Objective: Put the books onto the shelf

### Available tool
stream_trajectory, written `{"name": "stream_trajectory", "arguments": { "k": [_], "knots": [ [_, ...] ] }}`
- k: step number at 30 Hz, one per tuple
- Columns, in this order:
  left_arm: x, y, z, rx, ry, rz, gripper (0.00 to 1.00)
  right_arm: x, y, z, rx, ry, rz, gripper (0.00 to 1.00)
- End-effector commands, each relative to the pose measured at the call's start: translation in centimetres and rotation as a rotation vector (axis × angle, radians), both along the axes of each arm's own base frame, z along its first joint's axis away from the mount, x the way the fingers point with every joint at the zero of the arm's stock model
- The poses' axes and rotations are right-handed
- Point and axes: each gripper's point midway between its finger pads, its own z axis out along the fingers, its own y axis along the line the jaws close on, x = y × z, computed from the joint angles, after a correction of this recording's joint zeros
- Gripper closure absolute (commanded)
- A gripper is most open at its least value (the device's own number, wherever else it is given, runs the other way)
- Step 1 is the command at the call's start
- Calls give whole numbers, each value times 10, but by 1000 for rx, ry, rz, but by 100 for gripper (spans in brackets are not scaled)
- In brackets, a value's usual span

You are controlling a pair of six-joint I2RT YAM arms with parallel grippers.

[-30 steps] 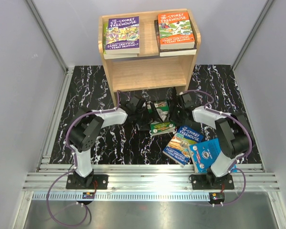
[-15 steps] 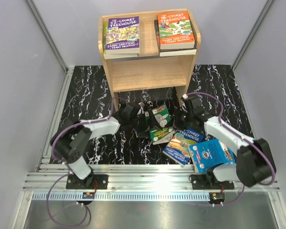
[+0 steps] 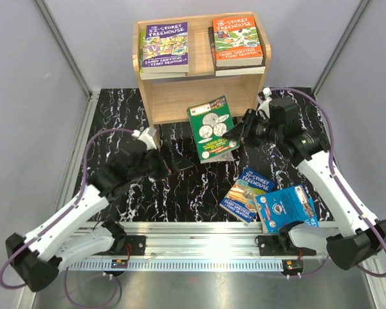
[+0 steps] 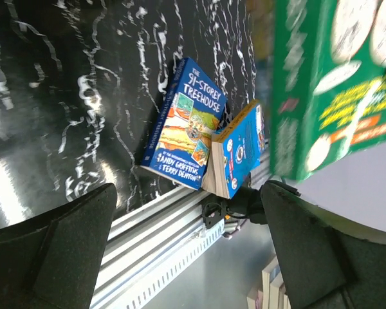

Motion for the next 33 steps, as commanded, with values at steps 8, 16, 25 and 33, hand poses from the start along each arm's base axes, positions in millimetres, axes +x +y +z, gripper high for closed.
{"name": "stream_trajectory", "arguments": {
  "k": [8,16,25,33],
  "knots": [
    [-31,61,17,70,-45,131,1,88,55,43,71,-102,-19,100],
    [-55,88,23,116,-65,138,1,139,110,36,101,-101,-109,100],
    [-75,102,18,171,-75,88,1,144,149,24,233,-86,-180,98],
    [-78,96,10,221,-71,5,1,158,170,8,329,-67,-224,60]
  ]
}}
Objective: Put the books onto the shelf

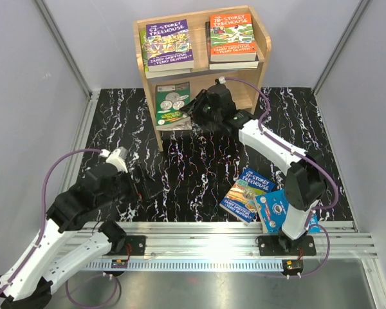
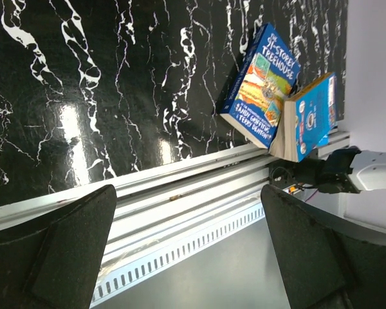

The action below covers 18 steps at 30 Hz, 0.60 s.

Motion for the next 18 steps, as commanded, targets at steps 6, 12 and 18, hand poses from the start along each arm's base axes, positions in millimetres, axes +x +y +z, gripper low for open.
{"name": "stream_trajectory", "arguments": {
  "k": [6,12,18],
  "knots": [
    [5,-13,12,23,-32,-101,1,24,28,41,112,-122,-28,20],
    [8,-21,7,2,-29,-115,1,8,3,52,34,-145,-56,2],
    [16,-31,4,-21,-10,-111,1,-18,-22,57,-47,-144,-44,0]
  ]
}}
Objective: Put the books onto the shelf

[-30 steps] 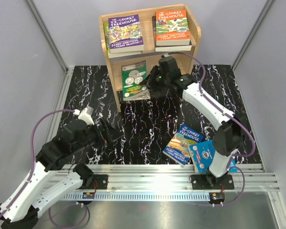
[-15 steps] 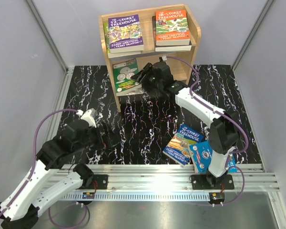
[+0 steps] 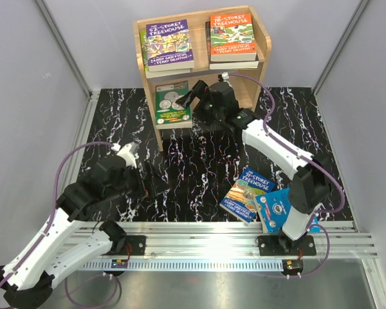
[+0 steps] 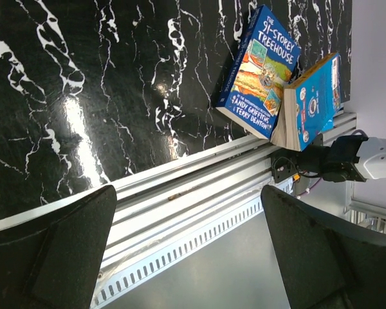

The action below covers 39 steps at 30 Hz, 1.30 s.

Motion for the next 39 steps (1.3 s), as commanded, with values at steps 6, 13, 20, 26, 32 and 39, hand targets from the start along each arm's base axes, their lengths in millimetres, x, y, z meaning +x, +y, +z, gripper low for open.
{"name": "stream_trajectory", "arguments": {
  "k": [6,13,20,26,32,39],
  "knots": [
    [19,-16,8,-50,-26,18,1,-47,-44,27,-93,-47,-21,0],
    [35,-27,12,-60,-28,28,1,-83,-80,28,-162,-14,-21,0],
    [44,-80,-26,-22,43,-169,1,-187,-174,-71,-358,385,-118,0],
    [46,-149,-75,20,111,-283,1,-238,-246,-147,-526,715,-257,0],
    [42,-208,-109,27,212,-366,1,-216,-309,-174,-484,824,-381,0],
    [28,-230,-109,-34,271,-377,1,-163,-335,-209,-508,875,-391,0]
  ]
}}
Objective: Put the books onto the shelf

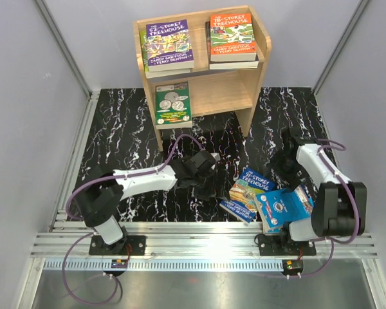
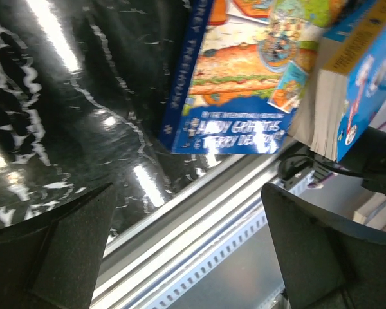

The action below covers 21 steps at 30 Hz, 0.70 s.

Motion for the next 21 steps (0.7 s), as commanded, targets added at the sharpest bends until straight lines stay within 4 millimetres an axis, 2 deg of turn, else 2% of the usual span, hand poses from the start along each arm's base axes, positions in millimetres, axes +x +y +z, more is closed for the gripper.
{"name": "stream_trajectory", "arguments": {
  "k": [1,5,10,13,15,19,20,21],
  "knots": [
    [2,-28,36,-139,-20,-7,1,37,-4,-7,7,-67,56,0],
    [-4,-14,38,-116,-32,-9,1,61,10,-27,80,-162,100,0],
    [-14,9,28,-73,-34,2,1,74,27,-31,172,-220,124,0],
    [-18,16,26,-64,-30,5,1,68,28,-35,181,-222,125,0],
    [-17,17,28,-61,-37,-1,1,54,30,-46,193,-196,128,0],
    [-11,1,42,-98,-73,-64,1,29,36,-61,228,-158,136,0],
    [-10,-4,38,-92,-65,-73,1,15,37,-69,239,-130,127,1],
    [-10,-8,38,-99,-59,-83,1,12,40,-66,258,-147,130,1]
  ]
}}
